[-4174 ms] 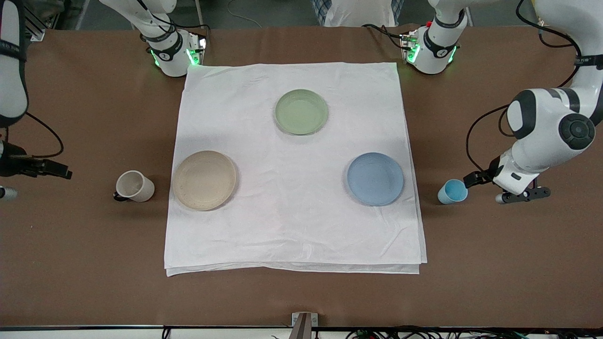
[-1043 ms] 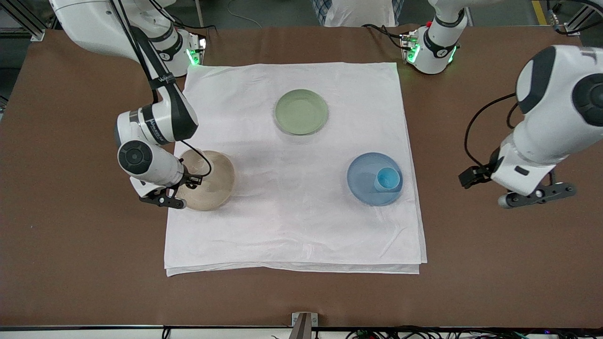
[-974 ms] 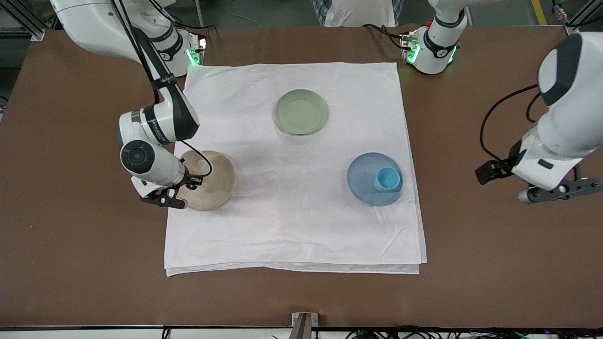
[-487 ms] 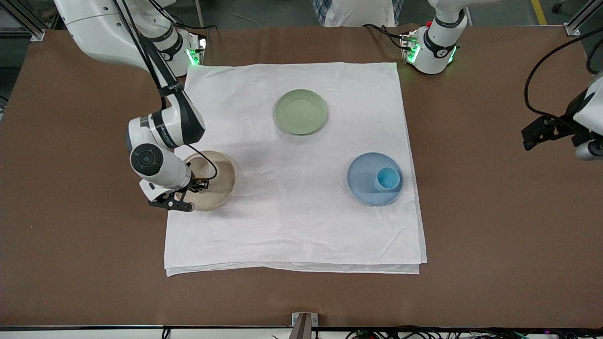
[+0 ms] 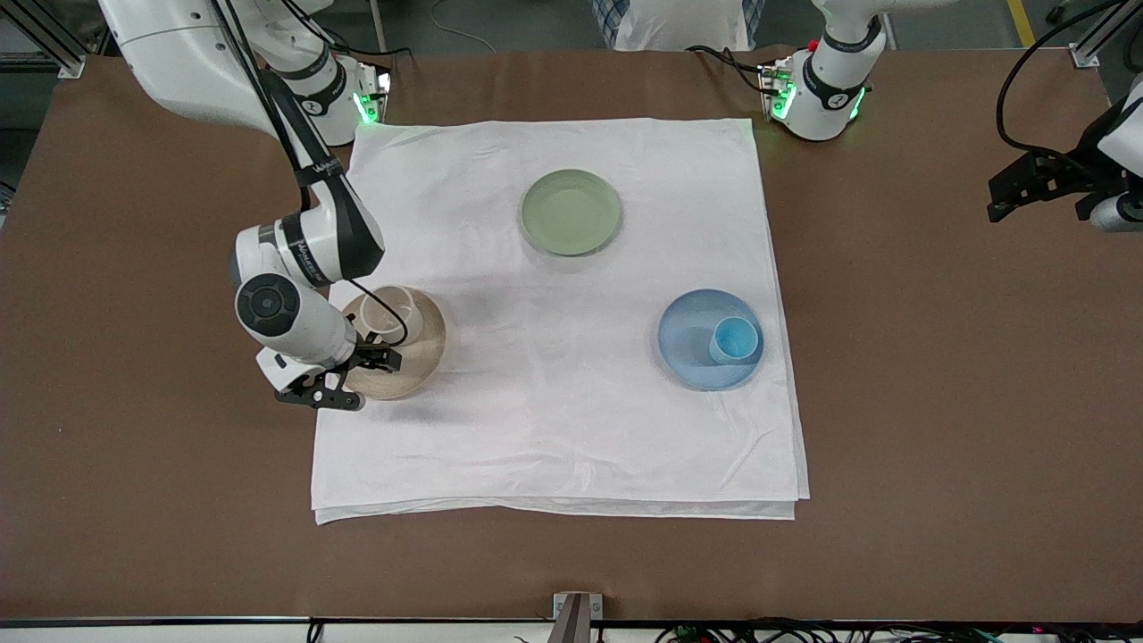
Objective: Place blue cup in blue plate and white mug in gray plate
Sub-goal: 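Lower the cup onto the blue plate while the right gripper sets the mug down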
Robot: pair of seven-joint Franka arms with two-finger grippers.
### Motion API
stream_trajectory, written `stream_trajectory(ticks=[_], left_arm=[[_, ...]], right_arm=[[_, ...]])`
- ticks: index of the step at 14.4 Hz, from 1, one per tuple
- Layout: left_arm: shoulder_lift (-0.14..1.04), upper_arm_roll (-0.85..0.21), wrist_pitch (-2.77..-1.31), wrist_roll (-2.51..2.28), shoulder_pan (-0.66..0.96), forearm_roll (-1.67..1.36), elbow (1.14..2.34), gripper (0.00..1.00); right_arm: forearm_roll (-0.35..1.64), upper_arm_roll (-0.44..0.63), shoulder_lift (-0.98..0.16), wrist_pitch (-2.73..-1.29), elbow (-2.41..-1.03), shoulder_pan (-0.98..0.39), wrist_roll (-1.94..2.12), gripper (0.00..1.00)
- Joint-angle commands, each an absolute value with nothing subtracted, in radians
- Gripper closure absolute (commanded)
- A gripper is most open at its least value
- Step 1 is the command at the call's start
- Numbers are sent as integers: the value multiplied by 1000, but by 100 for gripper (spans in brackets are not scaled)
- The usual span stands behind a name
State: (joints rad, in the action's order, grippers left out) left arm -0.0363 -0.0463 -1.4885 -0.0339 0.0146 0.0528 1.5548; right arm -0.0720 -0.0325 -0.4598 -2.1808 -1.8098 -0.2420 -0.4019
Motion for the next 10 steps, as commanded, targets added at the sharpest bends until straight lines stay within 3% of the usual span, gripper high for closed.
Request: stream_trajectory(ticks=[1,7,10], left_arm=[[-58,-41,-1488,-23,20,37,1583,0],[-57,-60,-1491,-26,20,34,1589,0],[-54,-60,-1493,-26,23,35,1583,0]], right_arm=[[-86,-34,-440,-2079,-1732,-197,-300,0],[-48,-35,-387,-1699,-1491,-28,-22,0],[-51,-34,-345,-1608,-1436,32,28,0]])
